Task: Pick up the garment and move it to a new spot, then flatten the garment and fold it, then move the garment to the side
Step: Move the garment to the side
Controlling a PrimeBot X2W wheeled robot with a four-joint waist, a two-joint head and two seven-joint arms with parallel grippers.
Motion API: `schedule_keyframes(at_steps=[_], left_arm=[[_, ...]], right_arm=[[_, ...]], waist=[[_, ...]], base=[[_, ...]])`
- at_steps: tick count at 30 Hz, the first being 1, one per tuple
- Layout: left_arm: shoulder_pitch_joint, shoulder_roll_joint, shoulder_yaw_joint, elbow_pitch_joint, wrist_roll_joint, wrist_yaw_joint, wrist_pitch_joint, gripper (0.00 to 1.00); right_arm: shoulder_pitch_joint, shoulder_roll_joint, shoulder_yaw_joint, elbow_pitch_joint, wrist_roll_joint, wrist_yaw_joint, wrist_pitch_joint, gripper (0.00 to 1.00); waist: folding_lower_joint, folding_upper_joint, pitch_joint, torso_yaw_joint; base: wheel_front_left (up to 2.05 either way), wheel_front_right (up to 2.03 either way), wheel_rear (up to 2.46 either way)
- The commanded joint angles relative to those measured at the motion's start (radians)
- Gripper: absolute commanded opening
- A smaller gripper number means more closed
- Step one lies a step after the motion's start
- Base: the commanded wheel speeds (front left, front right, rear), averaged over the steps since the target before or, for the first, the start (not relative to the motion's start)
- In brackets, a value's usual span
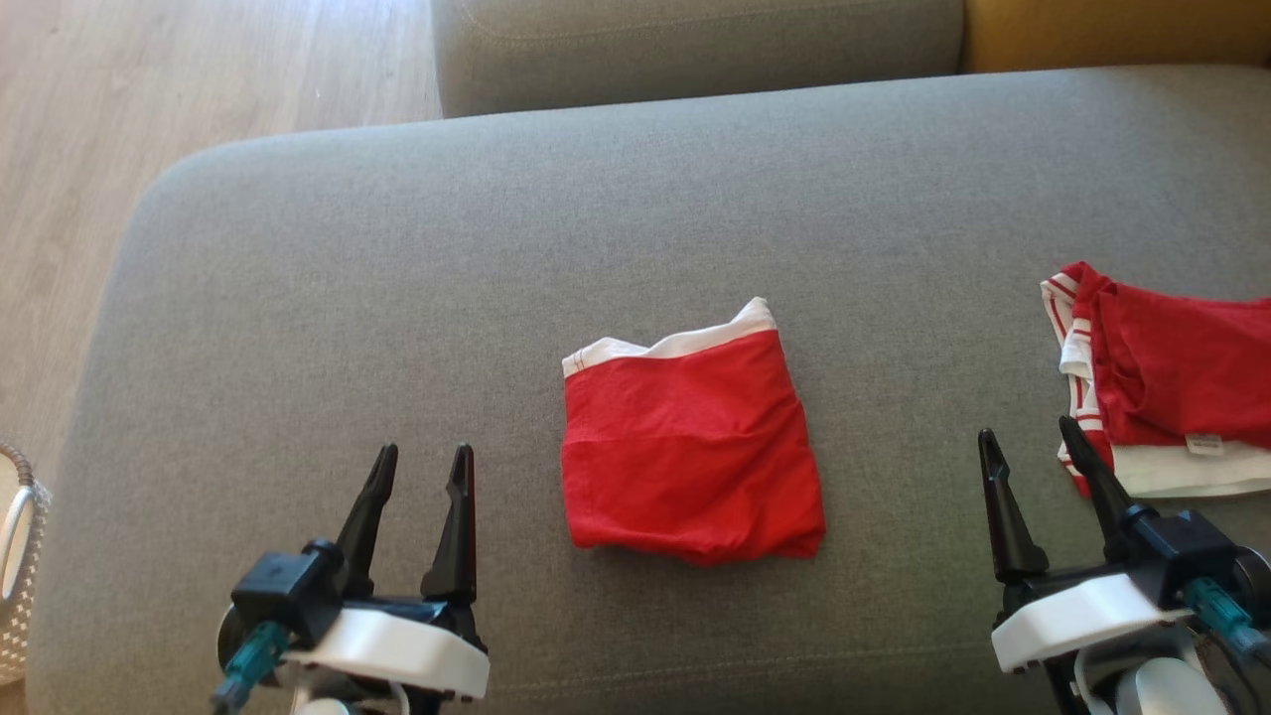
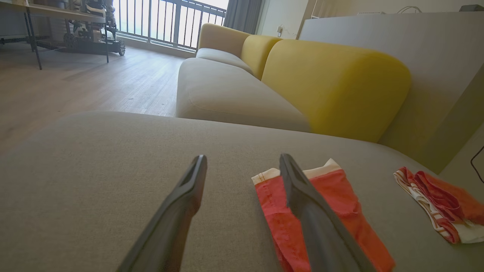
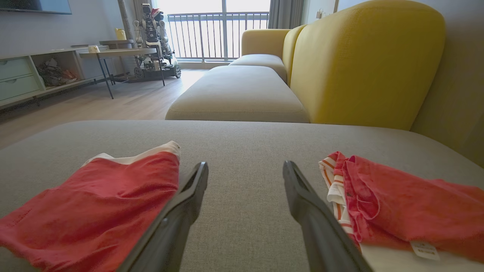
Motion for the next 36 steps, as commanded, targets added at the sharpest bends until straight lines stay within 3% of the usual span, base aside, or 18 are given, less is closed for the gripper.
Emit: schedule_keyframes(at_steps=[1,9,16,20,36], left_arm=[[-0.016,0.004,0.025,-0.029,0.014,-0.002,-0.006,1.0],[-0.023,0.004,0.005,-0.032,0.012,-0.004,-0.006,1.0],[-0.042,0.004,0.007,-0.039,0.015,-0.012,-0.006,1.0],[-0.062,0.004,0.012,-0.035,0.022,-0.025,-0.006,1.0],[-0.115,0.004,0.015,-0.032,0.014,-0.027,-0.006,1.0]], right_arm=[[-0.01,-0.003,0.019,-0.035,-0.005,0.0,-0.007,1.0],[-0.01,-0.003,0.029,-0.011,-0.005,0.0,-0.007,1.0],[-0.063,-0.003,0.086,0.086,0.122,0.0,-0.007,1.0],[-0.162,-0.003,0.156,0.229,0.204,0.0,-0.005,1.0],[-0.412,-0.01,0.223,0.569,0.402,0.0,0.059,1.0]], waist=[[0.0,0.0,-0.004,0.0],[0.0,0.0,0.007,0.021],[0.0,0.0,0.048,0.054],[0.0,0.0,0.084,0.093],[0.0,0.0,0.161,0.201]], base=[[0.0,0.0,0.0],[0.0,0.0,0.0],[0.0,0.0,0.0],[0.0,0.0,0.0],[0.0,0.0,0.0]])
